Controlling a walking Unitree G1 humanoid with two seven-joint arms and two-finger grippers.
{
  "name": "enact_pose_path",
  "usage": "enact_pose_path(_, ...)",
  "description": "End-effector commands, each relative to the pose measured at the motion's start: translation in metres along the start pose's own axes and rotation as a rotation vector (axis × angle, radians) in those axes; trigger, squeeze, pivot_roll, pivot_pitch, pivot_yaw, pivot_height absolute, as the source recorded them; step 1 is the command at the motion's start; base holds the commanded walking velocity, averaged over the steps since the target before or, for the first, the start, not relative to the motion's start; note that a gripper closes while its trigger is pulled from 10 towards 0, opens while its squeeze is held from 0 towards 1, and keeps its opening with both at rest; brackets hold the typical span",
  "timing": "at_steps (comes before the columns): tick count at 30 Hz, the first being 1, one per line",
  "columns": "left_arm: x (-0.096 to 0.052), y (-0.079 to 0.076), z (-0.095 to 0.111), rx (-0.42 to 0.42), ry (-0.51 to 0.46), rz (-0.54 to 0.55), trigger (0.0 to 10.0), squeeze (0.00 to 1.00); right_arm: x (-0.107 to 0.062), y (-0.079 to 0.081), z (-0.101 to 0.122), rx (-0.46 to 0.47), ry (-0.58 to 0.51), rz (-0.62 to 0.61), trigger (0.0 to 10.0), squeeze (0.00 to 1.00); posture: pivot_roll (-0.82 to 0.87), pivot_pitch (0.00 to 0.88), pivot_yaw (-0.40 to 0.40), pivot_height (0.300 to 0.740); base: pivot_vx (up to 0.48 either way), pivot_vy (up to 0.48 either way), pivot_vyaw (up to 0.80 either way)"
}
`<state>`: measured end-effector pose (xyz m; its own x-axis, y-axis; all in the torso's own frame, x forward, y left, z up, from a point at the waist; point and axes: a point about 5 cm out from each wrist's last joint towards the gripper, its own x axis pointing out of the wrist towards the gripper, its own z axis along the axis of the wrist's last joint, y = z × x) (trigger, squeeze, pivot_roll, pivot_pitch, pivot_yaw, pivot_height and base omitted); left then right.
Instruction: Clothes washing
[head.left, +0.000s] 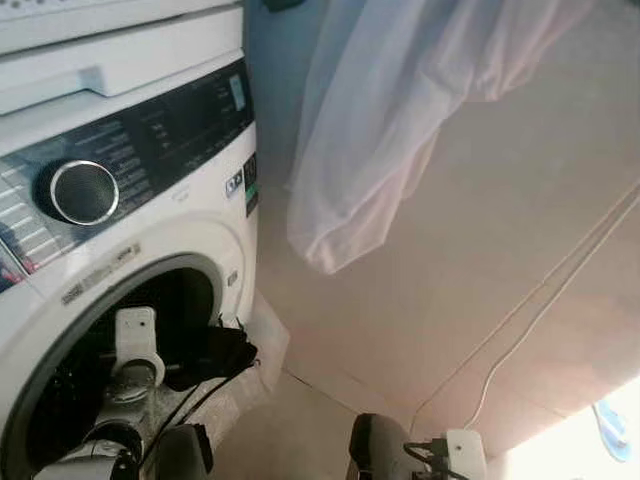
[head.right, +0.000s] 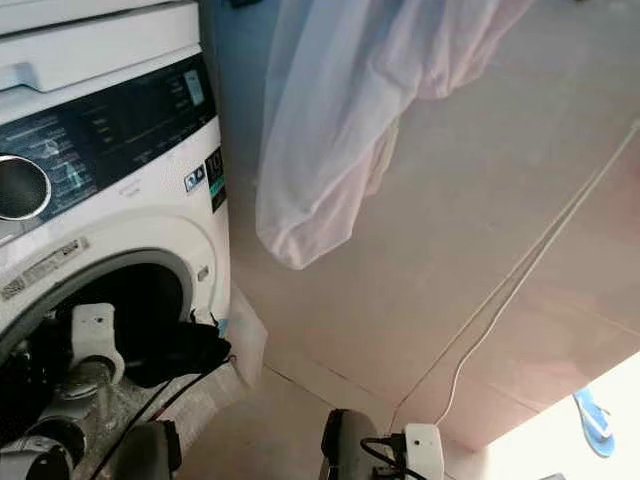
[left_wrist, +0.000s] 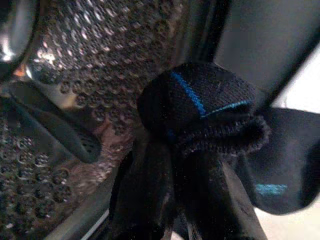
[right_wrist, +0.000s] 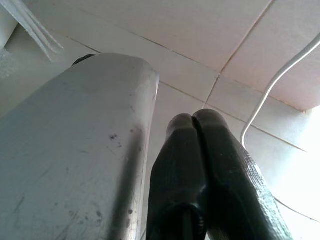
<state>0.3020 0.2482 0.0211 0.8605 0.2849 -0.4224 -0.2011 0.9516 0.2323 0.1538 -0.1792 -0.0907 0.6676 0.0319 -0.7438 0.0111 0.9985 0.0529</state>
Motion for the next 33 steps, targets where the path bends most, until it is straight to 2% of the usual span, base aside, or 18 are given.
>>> enact_pose_path(1, 0.002, -0.007, 0.004, 0.04, 0.025, -0.01, 10.0, 0.0, -0.007, 0.015, -0.029, -0.001, 0.121, 0.043, 10.0, 0.0, 0.17, 0.0, -0.12, 0.497, 0.0, 0.0, 0.0)
enact_pose_path(4, 0.005, -0.011, 0.012, 0.055, 0.021, -0.027, 10.0, 0.0, -0.007, 0.015, -0.029, 0.002, 0.121, 0.043, 10.0, 0.0, 0.16, 0.0, -0.12, 0.497, 0.0, 0.0, 0.0)
enact_pose_path(7, 0.01, -0.011, 0.032, 0.051, 0.003, 0.006, 10.0, 0.0, -0.008, 0.015, -0.029, 0.004, 0.121, 0.041, 10.0, 0.0, 0.16, 0.0, -0.116, 0.497, 0.0, 0.0, 0.0)
enact_pose_path(11, 0.015, -0.003, 0.053, -0.01, -0.003, 0.071, 10.0, 0.0, -0.008, 0.016, -0.03, 0.008, 0.123, 0.038, 10.0, 0.0, 0.15, 0.0, -0.112, 0.497, 0.0, 0.0, 0.0)
enact_pose_path(12, 0.015, -0.003, 0.053, -0.01, -0.003, 0.071, 10.0, 0.0, -0.008, 0.016, -0.03, 0.008, 0.123, 0.038, 10.0, 0.0, 0.15, 0.0, -0.112, 0.497, 0.0, 0.0, 0.0)
enact_pose_path(15, 0.017, 0.004, 0.071, -0.027, -0.032, 0.121, 10.0, 0.0, -0.008, 0.016, -0.03, 0.011, 0.124, 0.035, 10.0, 0.0, 0.14, 0.0, -0.11, 0.497, 0.0, 0.0, 0.0)
enact_pose_path(17, 0.018, 0.008, 0.073, -0.027, -0.028, 0.151, 10.0, 0.0, -0.008, 0.016, -0.03, 0.012, 0.124, 0.034, 10.0, 0.0, 0.14, 0.0, -0.109, 0.497, 0.0, 0.0, 0.0)
enact_pose_path(20, 0.017, 0.022, 0.074, -0.076, -0.01, 0.247, 10.0, 0.0, -0.008, 0.016, -0.03, 0.013, 0.123, 0.033, 10.0, 0.0, 0.14, 0.0, -0.109, 0.497, 0.0, 0.0, 0.0)
enact_pose_path(22, 0.016, 0.039, 0.077, -0.144, -0.011, 0.356, 10.0, 0.0, -0.008, 0.016, -0.03, 0.011, 0.123, 0.034, 10.0, 0.0, 0.14, 0.0, -0.109, 0.497, 0.0, 0.0, 0.0)
enact_pose_path(23, 0.016, 0.039, 0.077, -0.144, -0.011, 0.356, 10.0, 0.0, -0.008, 0.016, -0.03, 0.011, 0.123, 0.034, 10.0, 0.0, 0.14, 0.0, -0.109, 0.497, 0.0, 0.0, 0.0)
enact_pose_path(25, 0.015, 0.051, 0.08, -0.2, -0.023, 0.448, 10.0, 0.0, -0.008, 0.016, -0.03, 0.011, 0.123, 0.033, 10.0, 0.0, 0.13, 0.0, -0.11, 0.497, 0.0, 0.0, 0.0)
enact_pose_path(26, 0.015, 0.051, 0.08, -0.2, -0.023, 0.448, 10.0, 0.0, -0.008, 0.016, -0.03, 0.011, 0.123, 0.033, 10.0, 0.0, 0.13, 0.0, -0.11, 0.497, 0.0, 0.0, 0.0)
enact_pose_path(28, 0.013, 0.06, 0.082, -0.236, -0.035, 0.524, 10.0, 0.0, -0.008, 0.016, -0.03, 0.011, 0.123, 0.032, 10.0, 0.0, 0.13, 0.0, -0.11, 0.497, 0.0, 0.0, 0.0)
enact_pose_path(33, 0.011, 0.061, 0.081, -0.203, -0.063, 0.558, 10.0, 0.0, -0.008, 0.016, -0.03, 0.011, 0.124, 0.032, 10.0, 0.0, 0.13, 0.0, -0.111, 0.497, 0.0, 0.0, 0.0)
